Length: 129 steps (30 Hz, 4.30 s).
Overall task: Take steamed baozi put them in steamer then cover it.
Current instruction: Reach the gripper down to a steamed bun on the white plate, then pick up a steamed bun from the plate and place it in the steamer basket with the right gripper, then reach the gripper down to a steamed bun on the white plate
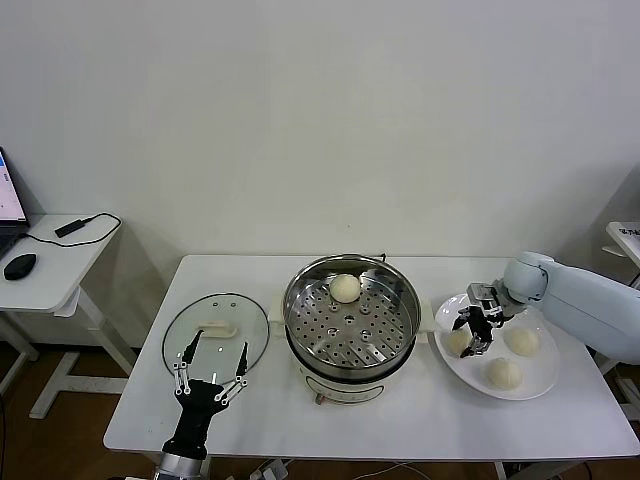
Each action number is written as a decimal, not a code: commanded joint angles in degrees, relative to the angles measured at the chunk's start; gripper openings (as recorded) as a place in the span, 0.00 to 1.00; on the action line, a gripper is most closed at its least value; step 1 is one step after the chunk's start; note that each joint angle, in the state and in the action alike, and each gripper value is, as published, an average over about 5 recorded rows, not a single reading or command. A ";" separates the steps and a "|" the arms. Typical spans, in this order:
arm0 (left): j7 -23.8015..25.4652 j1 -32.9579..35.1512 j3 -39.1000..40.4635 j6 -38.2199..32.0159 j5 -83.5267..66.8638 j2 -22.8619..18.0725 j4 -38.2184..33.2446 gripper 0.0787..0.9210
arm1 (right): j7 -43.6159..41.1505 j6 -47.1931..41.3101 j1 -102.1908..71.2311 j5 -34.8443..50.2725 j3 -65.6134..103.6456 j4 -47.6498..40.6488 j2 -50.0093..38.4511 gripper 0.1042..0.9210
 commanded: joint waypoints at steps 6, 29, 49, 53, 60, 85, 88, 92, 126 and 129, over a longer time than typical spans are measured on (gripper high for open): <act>-0.03 -0.18 0.69 0.20 -0.12 0.40 -0.43 0.88 | -7.68 -0.41 11.82 0.64 -2.78 4.27 -1.93 0.69; -0.20 -0.83 1.35 0.24 -0.54 1.05 -1.64 0.88 | -10.41 -11.44 40.59 23.35 -20.74 21.13 23.80 0.67; -0.39 -1.94 1.64 0.14 -1.10 0.99 -0.36 0.88 | 0.81 -16.70 29.67 25.38 -22.45 14.03 36.98 0.67; -0.40 -1.93 1.52 0.08 -1.17 1.00 -0.28 0.88 | 1.58 -16.87 28.69 25.16 -22.41 13.21 37.59 0.67; -0.43 -1.70 1.19 -0.05 -1.34 1.00 -0.39 0.88 | 2.43 -17.13 26.64 24.19 -22.16 12.68 37.66 0.67; -0.42 -1.69 1.21 0.10 -1.25 0.84 -0.58 0.88 | -8.50 -12.39 36.77 15.19 -14.53 26.44 11.43 0.88; -0.39 -1.70 1.50 0.12 -1.03 0.77 -0.62 0.88 | -11.82 -7.61 40.26 11.45 -15.51 27.20 3.22 0.88; -0.38 -1.48 1.81 0.11 -0.71 0.56 -0.78 0.88 | -14.69 -2.74 40.17 7.01 -16.38 26.24 -6.02 0.88; -0.54 -0.32 1.42 -0.01 0.02 0.64 -1.07 0.88 | -6.96 4.09 0.42 -8.46 -1.43 7.33 -10.27 0.88; -0.54 -0.27 1.30 -0.03 0.03 0.57 -1.05 0.88 | -6.91 4.04 -0.19 -8.82 -1.08 7.22 -10.17 0.88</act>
